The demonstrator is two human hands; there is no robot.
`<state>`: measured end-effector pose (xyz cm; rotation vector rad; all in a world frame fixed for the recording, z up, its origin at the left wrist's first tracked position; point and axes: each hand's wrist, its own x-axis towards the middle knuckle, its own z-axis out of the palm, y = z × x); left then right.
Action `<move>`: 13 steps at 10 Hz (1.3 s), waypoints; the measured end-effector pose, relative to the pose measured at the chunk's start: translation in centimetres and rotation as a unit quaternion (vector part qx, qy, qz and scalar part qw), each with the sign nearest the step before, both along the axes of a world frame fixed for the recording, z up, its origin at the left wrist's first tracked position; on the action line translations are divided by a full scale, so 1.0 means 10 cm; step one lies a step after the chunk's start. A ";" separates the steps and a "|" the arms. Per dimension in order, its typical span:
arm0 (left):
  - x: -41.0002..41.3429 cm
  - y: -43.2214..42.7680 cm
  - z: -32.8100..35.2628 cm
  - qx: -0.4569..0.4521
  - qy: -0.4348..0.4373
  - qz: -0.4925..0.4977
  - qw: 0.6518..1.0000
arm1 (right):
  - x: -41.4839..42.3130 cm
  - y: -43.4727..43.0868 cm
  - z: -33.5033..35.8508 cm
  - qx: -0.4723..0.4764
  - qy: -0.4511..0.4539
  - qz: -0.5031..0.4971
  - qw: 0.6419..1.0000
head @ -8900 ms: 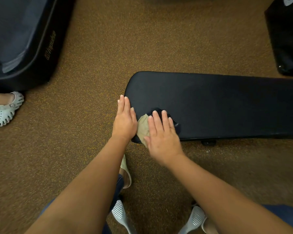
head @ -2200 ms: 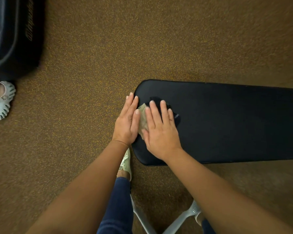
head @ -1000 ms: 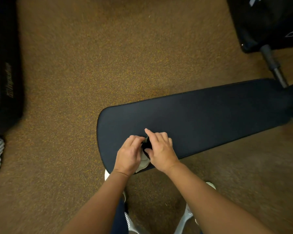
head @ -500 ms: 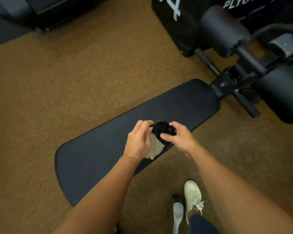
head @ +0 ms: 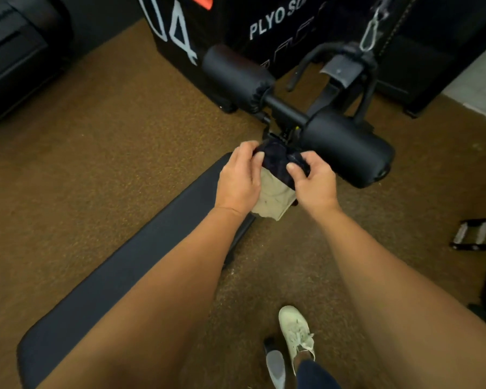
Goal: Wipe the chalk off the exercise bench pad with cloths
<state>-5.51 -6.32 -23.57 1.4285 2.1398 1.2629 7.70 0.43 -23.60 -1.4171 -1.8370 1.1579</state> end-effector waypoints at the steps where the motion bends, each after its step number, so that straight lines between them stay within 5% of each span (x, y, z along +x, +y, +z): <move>1: 0.16 0.40 0.12 -0.001 -0.018 -0.020 1.000 | 0.16 0.27 0.07 0.096 -0.028 -0.075 0.992; 4: 0.58 1.25 0.25 -0.024 0.038 -0.096 0.994 | 0.51 0.95 0.21 0.094 -0.060 -0.222 0.969; 6: 0.66 1.53 0.14 -0.055 0.059 -0.114 0.990 | 0.65 1.10 0.20 0.082 -0.094 -0.220 0.968; 9: 0.64 1.61 0.05 -0.159 0.135 -0.125 0.970 | 0.80 1.08 0.08 0.042 -0.297 -0.142 0.943; 13: 0.70 1.56 0.57 -0.419 0.294 -0.203 0.835 | 0.78 0.99 0.60 -0.071 -0.439 -0.086 0.892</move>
